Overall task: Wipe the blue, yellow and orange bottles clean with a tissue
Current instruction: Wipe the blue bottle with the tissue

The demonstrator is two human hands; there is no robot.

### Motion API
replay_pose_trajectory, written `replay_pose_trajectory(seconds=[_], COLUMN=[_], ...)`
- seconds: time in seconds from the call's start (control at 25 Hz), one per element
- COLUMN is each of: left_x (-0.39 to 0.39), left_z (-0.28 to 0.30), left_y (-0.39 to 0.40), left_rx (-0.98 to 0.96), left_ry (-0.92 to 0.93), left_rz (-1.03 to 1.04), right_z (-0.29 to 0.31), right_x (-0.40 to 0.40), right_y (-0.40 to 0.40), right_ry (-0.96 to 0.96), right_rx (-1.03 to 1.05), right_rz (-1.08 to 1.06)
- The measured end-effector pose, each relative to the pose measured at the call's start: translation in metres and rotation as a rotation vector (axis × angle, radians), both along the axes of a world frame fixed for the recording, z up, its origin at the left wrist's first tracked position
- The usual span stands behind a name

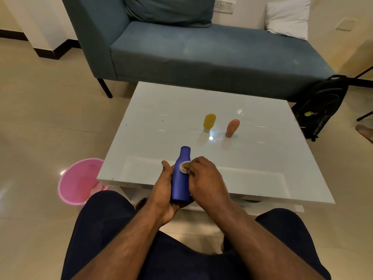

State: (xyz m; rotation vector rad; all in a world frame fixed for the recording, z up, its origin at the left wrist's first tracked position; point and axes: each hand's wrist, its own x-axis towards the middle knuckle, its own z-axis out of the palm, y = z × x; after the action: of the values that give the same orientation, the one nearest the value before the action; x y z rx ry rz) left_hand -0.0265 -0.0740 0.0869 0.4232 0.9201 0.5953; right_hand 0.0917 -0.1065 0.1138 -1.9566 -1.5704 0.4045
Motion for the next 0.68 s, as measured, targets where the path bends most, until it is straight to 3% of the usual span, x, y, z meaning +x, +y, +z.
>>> replay_pose_trajectory(seconds=[0.2, 0.36, 0.56, 0.68], left_x=[-0.004, -0.001, -0.005, 0.0], left_z=[-0.003, -0.003, -0.005, -0.002], left_y=[0.005, 0.001, 0.004, 0.0], left_rx=[-0.027, -0.057, -0.031, -0.003], left_ry=[-0.047, -0.057, -0.086, -0.018], left_rz=[0.018, -0.01, -0.03, -0.042], right_z=[-0.002, 0.001, 0.004, 0.012], right_x=[-0.02, 0.0, -0.015, 0.006], right_y=[-0.028, -0.003, -0.017, 0.011], right_ry=[-0.12, -0.003, -0.134, -0.106], right_rx=[0.01, -0.046, -0.022, -0.089], right_rz=[0.203, -0.005, 0.21, 0.029])
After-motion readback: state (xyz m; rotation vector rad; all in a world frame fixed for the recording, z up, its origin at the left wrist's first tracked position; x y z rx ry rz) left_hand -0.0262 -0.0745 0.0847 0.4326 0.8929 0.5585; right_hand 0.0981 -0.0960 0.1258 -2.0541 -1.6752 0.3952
